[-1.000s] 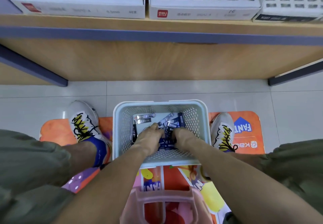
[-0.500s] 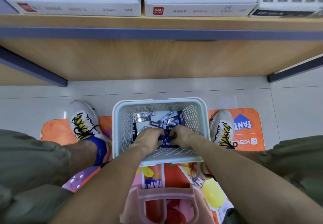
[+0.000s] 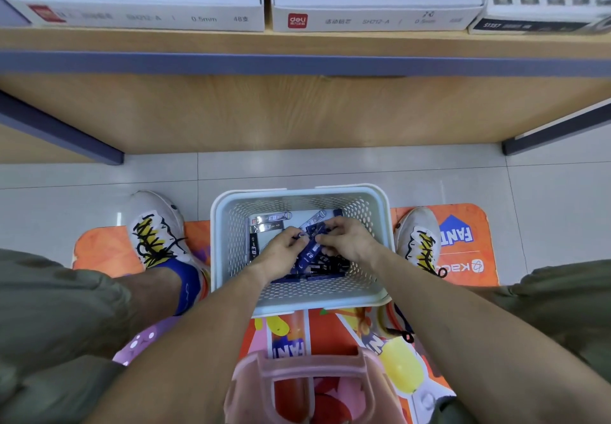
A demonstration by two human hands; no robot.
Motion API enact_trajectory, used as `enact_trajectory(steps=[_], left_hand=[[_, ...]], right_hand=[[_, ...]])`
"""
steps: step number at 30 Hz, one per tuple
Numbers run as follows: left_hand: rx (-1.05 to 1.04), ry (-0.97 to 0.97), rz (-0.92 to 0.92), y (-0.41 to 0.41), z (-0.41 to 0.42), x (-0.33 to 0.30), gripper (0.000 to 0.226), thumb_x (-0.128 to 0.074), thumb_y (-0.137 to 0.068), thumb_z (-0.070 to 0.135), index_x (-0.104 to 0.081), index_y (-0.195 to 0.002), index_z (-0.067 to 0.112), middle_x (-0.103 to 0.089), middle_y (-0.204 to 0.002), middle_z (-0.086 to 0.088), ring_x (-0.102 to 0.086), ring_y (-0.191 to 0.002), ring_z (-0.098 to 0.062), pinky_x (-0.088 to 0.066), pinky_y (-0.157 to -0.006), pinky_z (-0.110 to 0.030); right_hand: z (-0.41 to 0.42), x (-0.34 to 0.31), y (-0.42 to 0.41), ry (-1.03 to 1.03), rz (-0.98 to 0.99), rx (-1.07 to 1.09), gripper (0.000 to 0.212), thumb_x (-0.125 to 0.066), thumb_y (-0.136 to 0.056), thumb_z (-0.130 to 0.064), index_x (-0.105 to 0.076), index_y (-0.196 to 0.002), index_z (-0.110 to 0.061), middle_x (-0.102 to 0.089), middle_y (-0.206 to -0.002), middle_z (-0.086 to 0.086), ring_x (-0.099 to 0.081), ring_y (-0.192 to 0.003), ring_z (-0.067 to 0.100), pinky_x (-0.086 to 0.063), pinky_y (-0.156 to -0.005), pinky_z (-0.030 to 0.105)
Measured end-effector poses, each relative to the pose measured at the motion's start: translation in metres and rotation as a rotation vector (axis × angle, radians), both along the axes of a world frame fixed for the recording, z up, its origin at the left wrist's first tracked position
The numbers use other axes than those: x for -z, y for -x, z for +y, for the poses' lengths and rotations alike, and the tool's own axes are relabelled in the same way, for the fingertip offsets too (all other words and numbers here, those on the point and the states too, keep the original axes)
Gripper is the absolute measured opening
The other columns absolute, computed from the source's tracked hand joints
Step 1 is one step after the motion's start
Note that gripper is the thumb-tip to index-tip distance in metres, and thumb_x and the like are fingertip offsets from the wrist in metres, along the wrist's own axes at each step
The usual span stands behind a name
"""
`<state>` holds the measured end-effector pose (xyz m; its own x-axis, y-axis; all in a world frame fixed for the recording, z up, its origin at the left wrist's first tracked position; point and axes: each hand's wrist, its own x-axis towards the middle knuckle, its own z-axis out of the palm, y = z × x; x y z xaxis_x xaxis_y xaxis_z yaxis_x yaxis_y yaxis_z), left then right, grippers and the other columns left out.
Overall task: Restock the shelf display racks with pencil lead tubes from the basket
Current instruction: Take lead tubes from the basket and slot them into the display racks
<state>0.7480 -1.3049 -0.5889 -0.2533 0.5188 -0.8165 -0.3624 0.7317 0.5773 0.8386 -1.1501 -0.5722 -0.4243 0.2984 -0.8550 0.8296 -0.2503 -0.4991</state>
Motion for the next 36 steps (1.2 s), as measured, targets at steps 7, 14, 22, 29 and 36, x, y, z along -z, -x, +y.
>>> enact_trajectory(steps=[7,14,22,29,36], left_hand=[[-0.279,0.003,-0.222,-0.001,0.01,-0.015,0.032,-0.043,-0.109,0.036,-0.063,-0.118,0.013,-0.07,-0.083,-0.012,-0.062,-0.058,-0.022,-0.051,-0.053,-0.028],[-0.543,0.003,-0.305,-0.01,0.016,-0.048,0.058,-0.043,-0.104,0.057,-0.071,-0.11,0.007,-0.068,-0.075,-0.016,-0.064,-0.062,-0.028,-0.054,-0.071,-0.041],[-0.539,-0.205,-0.344,-0.004,0.026,-0.123,0.047,-0.059,-0.099,0.05,-0.064,-0.126,0.012,-0.064,-0.07,-0.005,-0.054,-0.054,-0.017,-0.046,-0.049,-0.028],[-0.642,-0.484,-0.38,0.017,0.058,-0.251,0.035,-0.059,-0.102,0.029,-0.053,-0.134,0.017,-0.061,-0.072,-0.011,-0.053,-0.052,-0.017,-0.047,-0.046,-0.025],[-0.584,-0.671,-0.169,0.044,0.08,-0.364,0.032,-0.058,-0.102,0.029,-0.062,-0.13,0.012,-0.068,-0.085,-0.014,-0.054,-0.053,-0.016,-0.046,-0.046,-0.026]], right_hand=[[0.005,-0.015,0.011,-0.042,0.113,-0.084,0.032,-0.081,-0.083,-0.005,-0.066,-0.11,-0.011,-0.069,-0.078,0.003,-0.066,-0.065,0.011,-0.056,-0.067,0.02],[-0.002,-0.044,0.016,-0.218,0.165,-0.317,0.038,-0.089,-0.077,-0.014,-0.073,-0.111,-0.009,-0.073,-0.088,0.01,-0.07,-0.073,0.019,-0.061,-0.081,0.032],[0.003,-0.127,0.021,-0.505,0.347,-0.474,0.026,-0.083,-0.082,-0.036,-0.078,-0.102,-0.021,-0.07,-0.075,-0.004,-0.057,-0.058,-0.001,-0.046,-0.065,0.022],[0.044,-0.263,0.04,-0.689,0.514,-0.52,0.029,-0.08,-0.084,-0.045,-0.076,-0.104,-0.025,-0.075,-0.087,-0.009,-0.067,-0.075,-0.003,-0.052,-0.072,0.016],[0.062,-0.395,0.049,-0.889,0.7,-0.551,0.051,-0.078,-0.078,-0.062,-0.066,-0.119,-0.035,-0.067,-0.103,-0.014,-0.064,-0.082,0.003,-0.054,-0.075,0.024]])
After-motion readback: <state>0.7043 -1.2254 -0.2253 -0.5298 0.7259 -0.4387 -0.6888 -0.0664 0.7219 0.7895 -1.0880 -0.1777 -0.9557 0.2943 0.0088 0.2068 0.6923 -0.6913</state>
